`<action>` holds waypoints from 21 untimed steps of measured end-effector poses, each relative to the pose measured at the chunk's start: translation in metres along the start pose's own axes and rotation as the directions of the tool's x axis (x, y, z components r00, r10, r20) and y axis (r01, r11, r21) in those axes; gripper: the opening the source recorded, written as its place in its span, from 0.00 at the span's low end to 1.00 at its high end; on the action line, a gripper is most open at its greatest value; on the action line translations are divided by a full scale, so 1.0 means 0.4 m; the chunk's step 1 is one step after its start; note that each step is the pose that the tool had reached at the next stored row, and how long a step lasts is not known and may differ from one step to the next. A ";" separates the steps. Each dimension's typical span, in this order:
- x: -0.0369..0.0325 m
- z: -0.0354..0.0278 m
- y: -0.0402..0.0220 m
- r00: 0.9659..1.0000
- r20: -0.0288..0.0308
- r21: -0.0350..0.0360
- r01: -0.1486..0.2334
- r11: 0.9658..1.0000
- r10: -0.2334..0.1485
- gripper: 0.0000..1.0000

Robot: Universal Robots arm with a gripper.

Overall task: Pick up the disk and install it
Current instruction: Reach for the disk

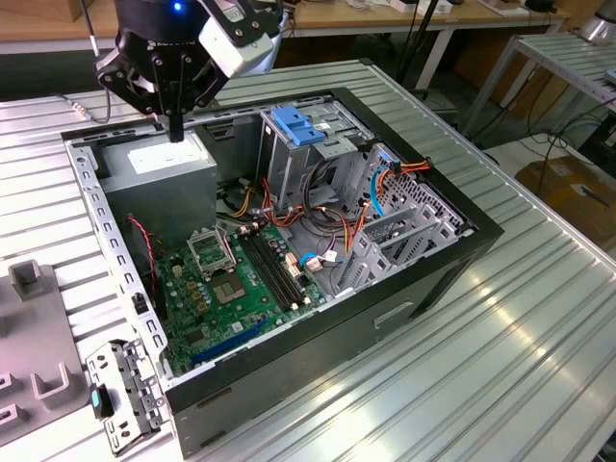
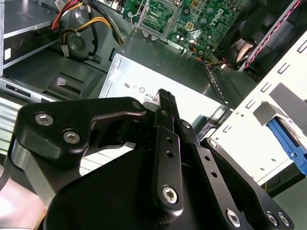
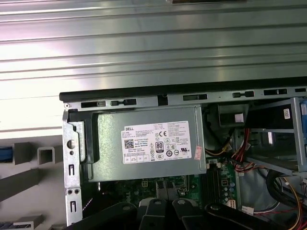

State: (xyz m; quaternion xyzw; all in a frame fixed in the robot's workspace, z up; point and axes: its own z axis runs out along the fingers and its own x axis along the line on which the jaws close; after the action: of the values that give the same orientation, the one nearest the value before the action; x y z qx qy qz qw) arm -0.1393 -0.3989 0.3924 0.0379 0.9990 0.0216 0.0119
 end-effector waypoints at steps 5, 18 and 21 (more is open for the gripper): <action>0.003 0.000 0.000 1.000 0.000 0.000 0.000 1.000 0.000 0.11; 0.016 0.001 -0.001 1.000 0.000 0.000 0.000 1.000 0.000 0.11; 0.020 0.001 -0.002 1.000 0.000 0.000 0.000 1.000 0.000 0.11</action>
State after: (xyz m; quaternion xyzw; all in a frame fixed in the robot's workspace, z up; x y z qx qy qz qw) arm -0.1475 -0.3989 0.3919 0.0379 0.9990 0.0217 0.0116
